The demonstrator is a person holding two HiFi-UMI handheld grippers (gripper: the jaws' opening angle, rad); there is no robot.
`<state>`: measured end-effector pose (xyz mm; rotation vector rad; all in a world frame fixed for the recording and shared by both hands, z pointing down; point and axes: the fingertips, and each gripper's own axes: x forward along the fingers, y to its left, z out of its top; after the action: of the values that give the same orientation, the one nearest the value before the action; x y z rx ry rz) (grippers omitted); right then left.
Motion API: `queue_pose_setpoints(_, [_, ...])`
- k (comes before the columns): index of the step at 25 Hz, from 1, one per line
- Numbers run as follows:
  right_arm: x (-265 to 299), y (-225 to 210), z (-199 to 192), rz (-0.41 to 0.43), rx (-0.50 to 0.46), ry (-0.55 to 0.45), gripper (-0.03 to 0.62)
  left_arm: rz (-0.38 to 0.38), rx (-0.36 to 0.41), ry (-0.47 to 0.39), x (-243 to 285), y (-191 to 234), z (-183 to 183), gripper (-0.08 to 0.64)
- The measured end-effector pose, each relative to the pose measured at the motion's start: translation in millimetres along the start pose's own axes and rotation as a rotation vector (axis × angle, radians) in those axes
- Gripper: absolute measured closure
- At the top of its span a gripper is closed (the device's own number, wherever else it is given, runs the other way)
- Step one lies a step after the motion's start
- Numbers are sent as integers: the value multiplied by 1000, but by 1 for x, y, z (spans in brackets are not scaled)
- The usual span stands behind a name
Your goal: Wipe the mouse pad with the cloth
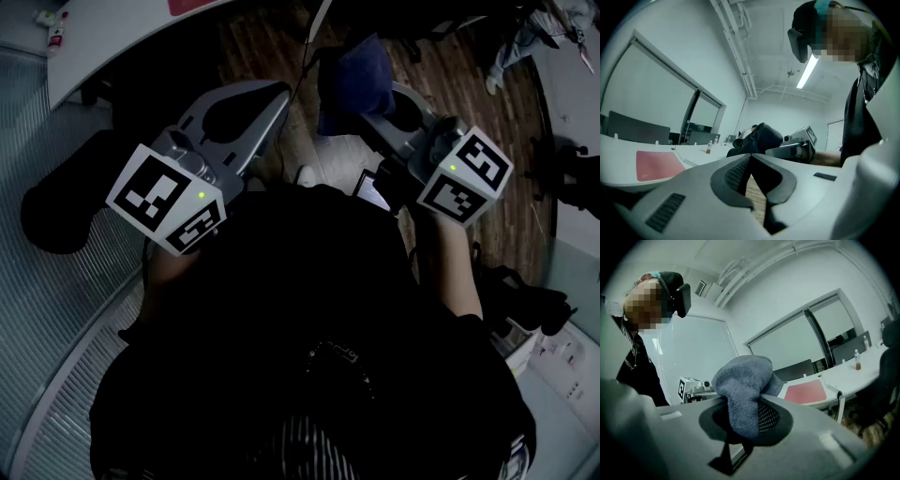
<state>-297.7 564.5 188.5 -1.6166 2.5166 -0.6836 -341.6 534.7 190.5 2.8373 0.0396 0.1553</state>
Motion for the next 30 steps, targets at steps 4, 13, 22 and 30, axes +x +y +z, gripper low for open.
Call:
queue_pose_setpoints(4, [6, 5, 2, 6, -31, 11, 528, 30, 14, -3, -11, 17, 13, 557])
queue_pose_setpoints(13, [31, 30, -10, 51, -48, 20, 525, 5, -52, 6, -41, 24, -14, 555])
queue_pose_setpoints(22, [31, 39, 12, 25, 6, 12, 525, -2, -33, 29, -53, 10, 6, 555])
queue_pose_setpoints(30, [64, 49, -30, 24, 5, 3, 523, 3, -26, -12, -96, 35, -36, 557])
